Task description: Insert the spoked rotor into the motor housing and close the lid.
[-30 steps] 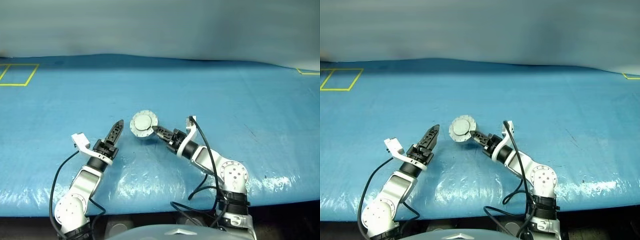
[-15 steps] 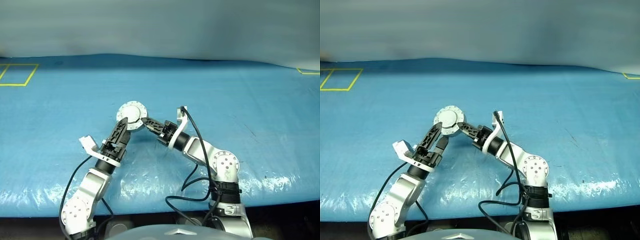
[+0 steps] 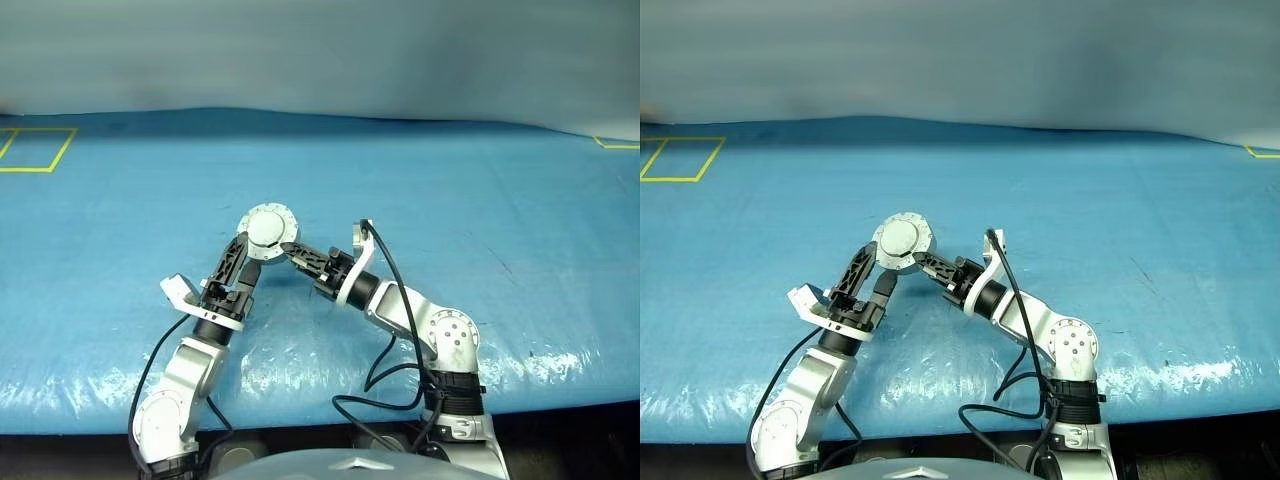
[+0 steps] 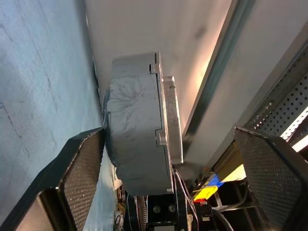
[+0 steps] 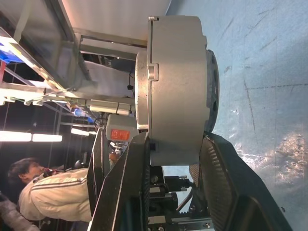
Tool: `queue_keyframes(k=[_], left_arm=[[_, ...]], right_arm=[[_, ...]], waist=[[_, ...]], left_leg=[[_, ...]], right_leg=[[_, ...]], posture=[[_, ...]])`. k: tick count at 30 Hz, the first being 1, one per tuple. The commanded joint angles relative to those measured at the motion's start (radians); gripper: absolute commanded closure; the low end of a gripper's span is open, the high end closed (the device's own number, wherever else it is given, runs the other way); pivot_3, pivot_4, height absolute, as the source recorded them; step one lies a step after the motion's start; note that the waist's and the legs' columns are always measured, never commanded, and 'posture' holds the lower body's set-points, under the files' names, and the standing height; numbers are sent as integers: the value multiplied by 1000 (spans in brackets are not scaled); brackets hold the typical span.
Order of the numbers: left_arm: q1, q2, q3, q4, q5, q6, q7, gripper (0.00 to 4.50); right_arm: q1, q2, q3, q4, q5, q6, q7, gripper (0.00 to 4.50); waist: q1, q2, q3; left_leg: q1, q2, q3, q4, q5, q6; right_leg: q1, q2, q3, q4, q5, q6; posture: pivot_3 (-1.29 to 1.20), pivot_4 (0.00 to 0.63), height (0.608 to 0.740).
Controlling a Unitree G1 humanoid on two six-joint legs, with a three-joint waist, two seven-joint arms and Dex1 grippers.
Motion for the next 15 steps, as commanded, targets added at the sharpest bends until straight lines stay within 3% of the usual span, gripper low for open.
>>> queue_keyframes(k=[1, 15], left_arm=[[22, -48, -27, -26, -27, 4, -8, 0], [44, -33, -47, -26, -9, -33, -43, 0]], right_arm=[[-18, 34, 26, -82, 70, -24, 28, 3355], [-21, 5, 46, -86, 76, -37, 37, 3355]], waist=[[0, 0, 0], [0, 0, 0]], left_leg=[[0, 0, 0, 0, 0, 0], [0, 0, 0, 0, 0, 0]], right_leg=[[0, 0, 0, 0, 0, 0], [0, 0, 0, 0, 0, 0]], posture=[[0, 150, 740], [0, 150, 740]])
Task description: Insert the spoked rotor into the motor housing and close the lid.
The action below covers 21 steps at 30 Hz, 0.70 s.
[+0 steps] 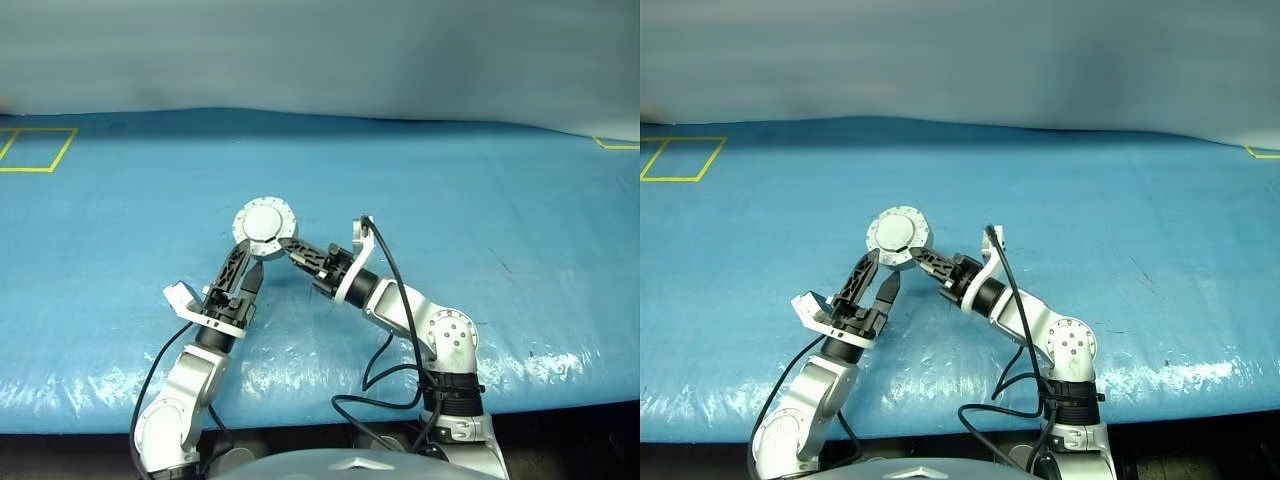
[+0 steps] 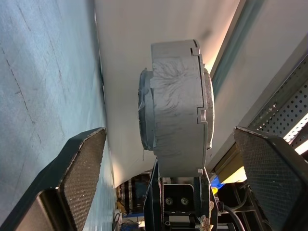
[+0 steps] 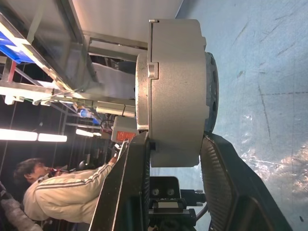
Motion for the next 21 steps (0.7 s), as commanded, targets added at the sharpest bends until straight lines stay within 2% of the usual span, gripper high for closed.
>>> queue_keyframes(k=[1, 9, 11, 16, 17, 21], left_arm=[[-13, -35, -7, -8, 0, -3, -43, 0], [-113, -34, 13, 74, -22, 3, -41, 0], [-123, -38, 15, 85, -22, 6, -28, 367], [-115, -49, 11, 72, -27, 10, -20, 1953], [-111, -50, 9, 68, -27, 10, -17, 2161], [-105, -55, 8, 56, -16, -5, 8, 2130]], right_arm=[[-14, 7, 25, -67, 64, 4, 34, 3355], [23, -3, 60, -85, 98, 13, 26, 3355], [29, -7, 65, -89, 103, 10, 23, 3355], [41, -16, 68, -90, 104, 0, 15, 3355], [42, -17, 67, -90, 103, -4, 14, 3355], [42, -54, 88, -129, -18, -23, 64, 3355]], waist=[[0, 0, 0], [2, 0, 0], [2, 0, 0], [2, 0, 0], [2, 0, 0], [3, 0, 0]], left_leg=[[0, 0, 0, 0, 0, 0], [0, 0, 0, 0, 0, 0], [0, 0, 0, 0, 0, 0], [0, 0, 0, 0, 0, 0], [0, 0, 0, 0, 0, 0], [0, 0, -1, 0, 0, 0]], right_leg=[[0, 0, 0, 0, 0, 0], [0, 0, 0, 0, 0, 0], [0, 0, 0, 0, 0, 0], [1, 0, 0, 0, 0, 0], [1, 0, 0, 0, 0, 0], [1, 0, 0, 0, 0, 0]], posture=[[0, 150, 740], [0, 150, 740], [0, 150, 740], [0, 150, 740], [0, 150, 740], [0, 150, 740]])
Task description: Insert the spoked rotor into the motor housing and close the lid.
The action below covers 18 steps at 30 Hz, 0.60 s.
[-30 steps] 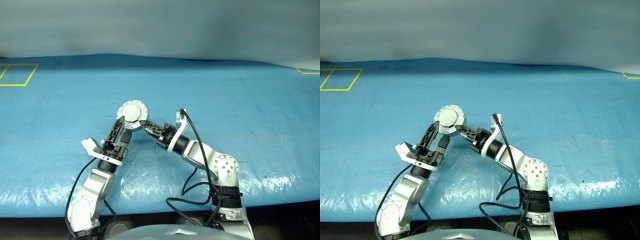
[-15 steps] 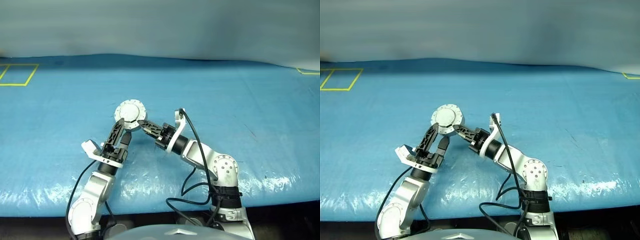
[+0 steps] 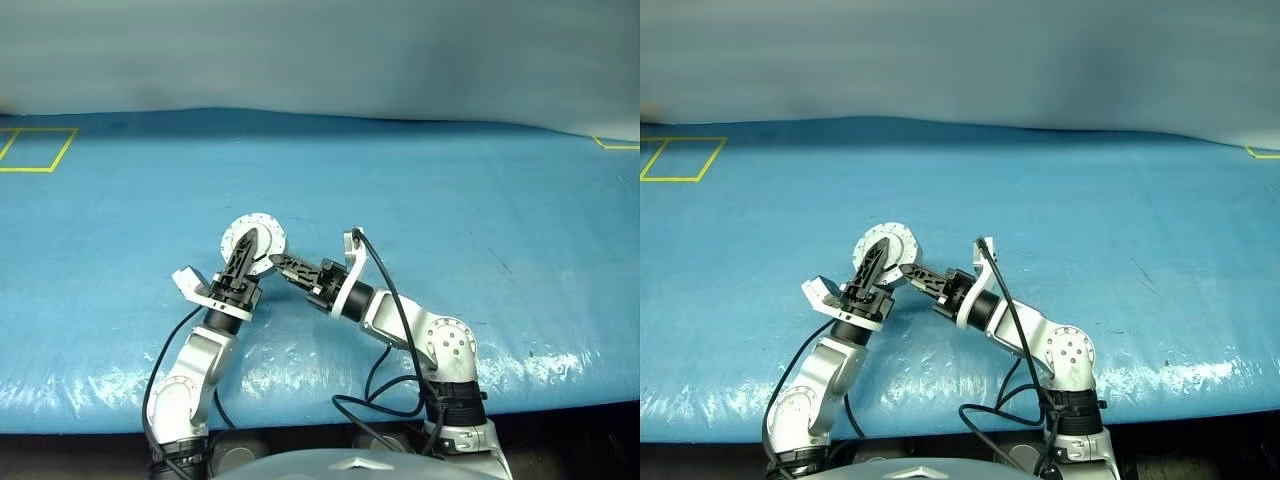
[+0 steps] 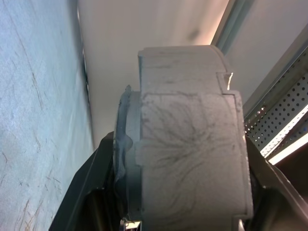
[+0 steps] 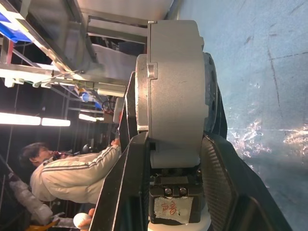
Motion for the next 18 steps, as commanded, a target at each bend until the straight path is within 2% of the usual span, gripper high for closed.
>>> queue_keyframes(k=[1, 3, 7, 10, 13, 15, 18], left_arm=[[8, -45, -1, -39, 15, -18, 20, 2130], [-4, -38, 0, -46, 48, -38, 54, 2130], [-103, -17, 50, 1, 97, -99, 138, 2130], [-215, 28, 95, 102, 196, -142, 191, 2130], [-357, 83, 139, 241, 256, -145, 193, 2130], [-440, 107, 161, 328, 282, -133, 175, 2130], [-584, 143, 186, 495, 333, -121, 127, 2130]], right_arm=[[-6, -20, 21, -95, -50, -27, 74, 3355], [0, -57, 40, -124, -112, -31, 107, 3355], [1, -233, 186, -206, -439, -72, 163, 1998], [19, -300, 259, -237, -618, -137, 186, 1029], [34, -387, 362, -275, -875, -263, 210, 19], [44, -421, 415, -277, -1019, -349, 222, 0], [80, -424, 438, -270, -1149, -447, 226, 0]], waist=[[1, 0, 0], [4, 0, 0], [12, 0, 0], [14, 0, 0], [18, 0, 0], [21, -1, 0], [30, -2, -1]], left_leg=[[0, 0, 0, 0, 0, 0], [0, 0, 0, 0, 0, 0], [0, 0, 0, 1, 0, 0], [1, 0, -1, 2, 2, -1], [1, 0, -1, 1, 5, -2], [-1, -1, -1, 2, 5, -3], [-1, -1, -1, 1, 5, -3]], right_leg=[[0, 0, 0, 0, 0, 0], [0, 0, 0, 0, 0, 0], [1, 0, 0, 0, 0, 1], [1, 1, 0, 0, -1, 4], [1, 2, 0, 0, 1, 6], [1, 2, 0, -1, 2, 8], [1, 1, 0, -2, 5, 12]], posture=[[0, 150, 740], [0, 150, 740], [0, 150, 740], [0, 150, 740], [0, 150, 740], [0, 150, 740], [0, 150, 740]])
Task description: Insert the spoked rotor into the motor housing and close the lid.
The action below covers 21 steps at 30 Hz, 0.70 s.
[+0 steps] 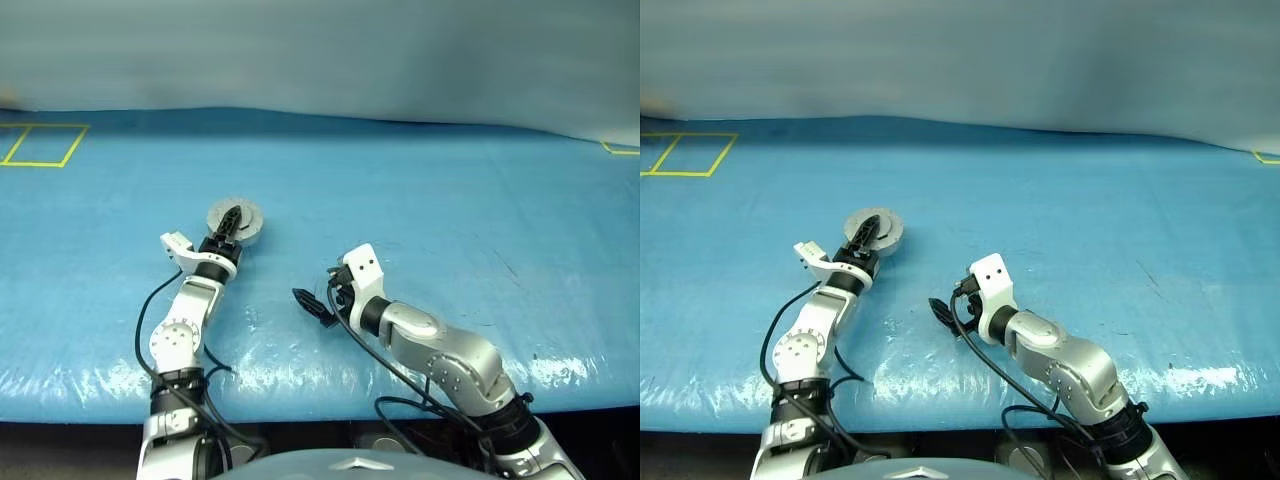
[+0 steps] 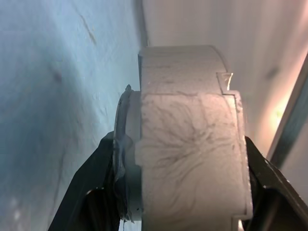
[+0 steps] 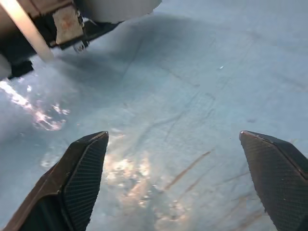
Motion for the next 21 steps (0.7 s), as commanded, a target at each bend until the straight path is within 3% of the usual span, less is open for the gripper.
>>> queue_keyframes(k=[1, 4, 11, 17, 21], left_arm=[[-169, 33, 24, 147, 57, 8, -86, 2130], [-278, 54, 45, 304, 122, -2, -142, 2130], [-524, 82, 56, 715, 353, -119, -244, 2130], [-602, 84, 92, 896, 469, -163, -226, 2130], [-568, 103, 115, 905, 514, -137, -207, 844]], right_arm=[[33, 5, 30, -22, -174, -132, -5, 0], [62, 8, 47, 4, -283, -178, -5, 0], [112, 95, 3, 22, -350, -161, 3, 0], [109, 133, 0, 14, -400, -136, 33, 0], [115, 164, -11, 6, -403, -107, 45, 0]], waist=[[6, 0, 0], [11, 0, 0], [9, -1, 1], [7, -1, 1], [4, -1, 1]], left_leg=[[0, 0, 0, -1, 0, 0], [-1, 0, -1, -2, 0, 0], [-1, 0, -1, -3, 0, -1], [-1, 0, -1, -4, 0, -1], [1, 0, -1, -4, 1, -1]], right_leg=[[0, 0, 0, 0, 0, 0], [-1, 0, -1, 0, 0, 0], [-2, 0, -1, -1, 1, -3], [-2, 0, -1, 0, 1, -3], [0, 0, -1, 1, 0, -2]], posture=[[0, 150, 740], [0, 150, 740], [0, 150, 740], [0, 150, 740], [0, 150, 740]])
